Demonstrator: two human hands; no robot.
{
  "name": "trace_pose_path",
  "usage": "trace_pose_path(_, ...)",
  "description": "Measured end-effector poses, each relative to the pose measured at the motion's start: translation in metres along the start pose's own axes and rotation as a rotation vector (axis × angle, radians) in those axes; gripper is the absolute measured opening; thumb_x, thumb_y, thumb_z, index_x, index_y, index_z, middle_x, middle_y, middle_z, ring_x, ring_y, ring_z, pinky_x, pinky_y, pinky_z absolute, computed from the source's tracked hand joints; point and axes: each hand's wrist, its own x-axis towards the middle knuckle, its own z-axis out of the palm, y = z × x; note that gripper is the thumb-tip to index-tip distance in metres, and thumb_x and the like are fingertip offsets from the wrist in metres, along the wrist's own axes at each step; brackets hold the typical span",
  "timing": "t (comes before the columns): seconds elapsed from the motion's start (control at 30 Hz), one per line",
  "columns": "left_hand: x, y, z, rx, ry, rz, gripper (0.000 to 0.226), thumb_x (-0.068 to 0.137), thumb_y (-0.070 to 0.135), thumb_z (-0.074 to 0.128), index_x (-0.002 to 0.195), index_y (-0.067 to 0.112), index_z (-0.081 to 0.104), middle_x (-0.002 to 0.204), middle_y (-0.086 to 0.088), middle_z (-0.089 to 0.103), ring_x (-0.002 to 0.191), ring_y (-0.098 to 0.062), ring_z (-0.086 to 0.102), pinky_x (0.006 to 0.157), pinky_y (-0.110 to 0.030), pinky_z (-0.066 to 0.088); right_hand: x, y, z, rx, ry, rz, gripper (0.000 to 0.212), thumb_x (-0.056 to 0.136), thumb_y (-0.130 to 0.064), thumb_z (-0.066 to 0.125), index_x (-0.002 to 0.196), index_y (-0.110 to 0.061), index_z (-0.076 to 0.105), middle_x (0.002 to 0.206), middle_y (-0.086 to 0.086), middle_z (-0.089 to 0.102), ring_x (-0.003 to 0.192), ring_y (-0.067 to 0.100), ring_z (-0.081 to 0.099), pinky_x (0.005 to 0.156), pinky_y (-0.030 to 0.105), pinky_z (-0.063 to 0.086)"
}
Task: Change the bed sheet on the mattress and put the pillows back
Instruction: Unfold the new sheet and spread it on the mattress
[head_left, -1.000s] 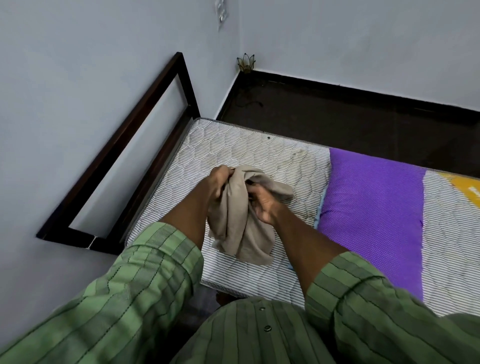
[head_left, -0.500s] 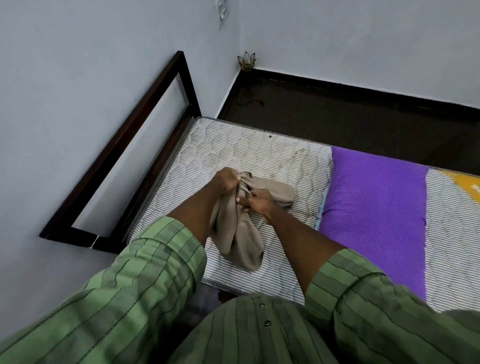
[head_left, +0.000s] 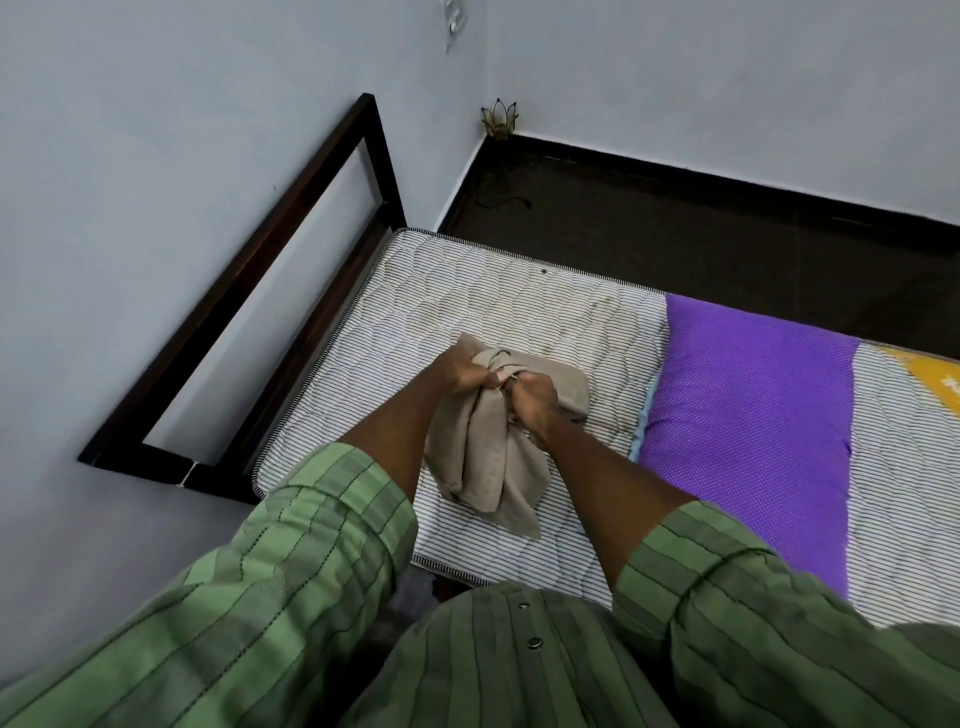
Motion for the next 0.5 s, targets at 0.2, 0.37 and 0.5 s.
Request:
trace_pose_path(0.2,0.01,-0.011,-0.008,-0.401,0.246,-0.175,0.04,0.104,0.039,0.055,0.1,0.003,0.073,0.111,-0.021,0.073,0.083,-0.028,0.067,0.063,-0.028,0.053,-0.001,-0.001,-0.019,0.047,-0.044,0.046,0.014,0.092,-0.018,0.062,0.094,-0.01,0.074,0.089,0.01,0.075,0.08,0.028,0.068,0.063,0.038,0.055)
trace_pose_path(0.37,0.007,-0.001,-0.016,-0.667,-0.002,-0.305,0.032,0.108,0.029,0.047,0.093,0.01,0.067,0.099,-0.013,0.073,0.077,-0.021,0.065,0.062,-0.029,0.051,-0.024,-0.015,-0.011,0.336,-0.35,-0.012,0.019,0.099,-0.006,0.058,0.113,-0.007,0.072,0.094,0.004,0.077,0.082,0.011,0.073,0.07,0.023,0.058)
trace_pose_path(0.5,0.009,0.005,-0.021,-0.818,0.205,-0.251,0.03,0.106,0.023,0.052,0.082,0.009,0.065,0.079,-0.006,0.067,0.07,-0.018,0.061,0.051,-0.021,0.051,-0.023,-0.017,-0.005,0.267,-0.121,0.028,0.015,0.106,-0.017,0.052,0.099,-0.012,0.064,0.077,0.011,0.064,0.048,0.011,0.053,0.042,0.023,0.042)
